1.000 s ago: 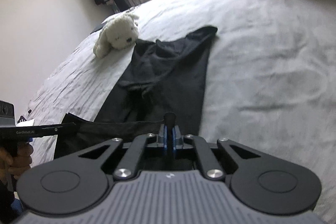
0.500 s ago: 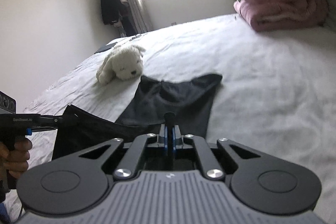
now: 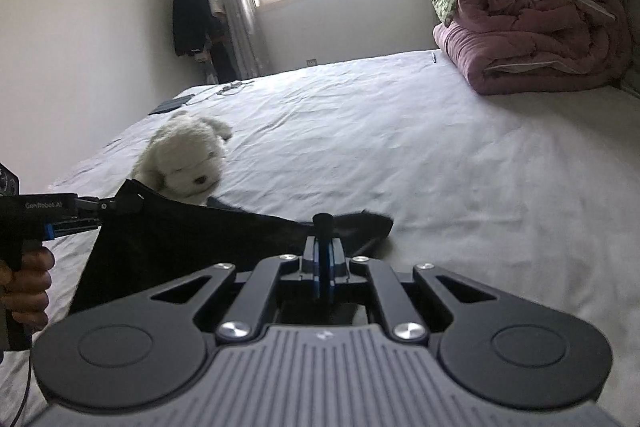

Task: Fold clothes
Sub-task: 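Pinch the hem end with both grippers and fold it over toward the plush dog, then open both grippers and withdraw them from the folded strip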

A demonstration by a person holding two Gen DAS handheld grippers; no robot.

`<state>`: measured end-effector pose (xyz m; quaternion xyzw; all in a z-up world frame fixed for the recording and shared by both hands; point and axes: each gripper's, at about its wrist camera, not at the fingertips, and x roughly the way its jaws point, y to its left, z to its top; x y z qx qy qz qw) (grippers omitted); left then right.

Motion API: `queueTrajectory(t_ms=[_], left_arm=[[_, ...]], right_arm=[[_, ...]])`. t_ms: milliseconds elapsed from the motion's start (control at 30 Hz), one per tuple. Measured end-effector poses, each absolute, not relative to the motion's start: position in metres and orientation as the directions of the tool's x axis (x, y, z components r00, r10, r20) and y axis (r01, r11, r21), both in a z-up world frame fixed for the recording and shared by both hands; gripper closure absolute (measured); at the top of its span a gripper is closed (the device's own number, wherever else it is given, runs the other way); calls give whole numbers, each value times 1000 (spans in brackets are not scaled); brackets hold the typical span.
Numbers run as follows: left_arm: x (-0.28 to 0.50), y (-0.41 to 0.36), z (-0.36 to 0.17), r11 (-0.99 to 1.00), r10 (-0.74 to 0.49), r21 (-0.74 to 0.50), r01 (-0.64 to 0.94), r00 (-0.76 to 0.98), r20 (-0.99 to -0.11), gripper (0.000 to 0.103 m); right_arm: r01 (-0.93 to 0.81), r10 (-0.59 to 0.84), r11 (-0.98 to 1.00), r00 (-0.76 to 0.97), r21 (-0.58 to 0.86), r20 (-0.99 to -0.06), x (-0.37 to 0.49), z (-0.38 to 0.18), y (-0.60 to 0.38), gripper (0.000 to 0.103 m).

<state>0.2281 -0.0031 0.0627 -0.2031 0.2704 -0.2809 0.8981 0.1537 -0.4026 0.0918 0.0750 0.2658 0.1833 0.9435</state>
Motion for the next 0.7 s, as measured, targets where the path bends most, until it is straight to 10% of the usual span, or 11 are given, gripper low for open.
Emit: queueTrajectory(t_ms=[700], left_arm=[[282,-14,9,870,-437,-453,197,734,-520,91]], right_arm=[[-182,312,947,713,265,-628,248,40,-388,97]])
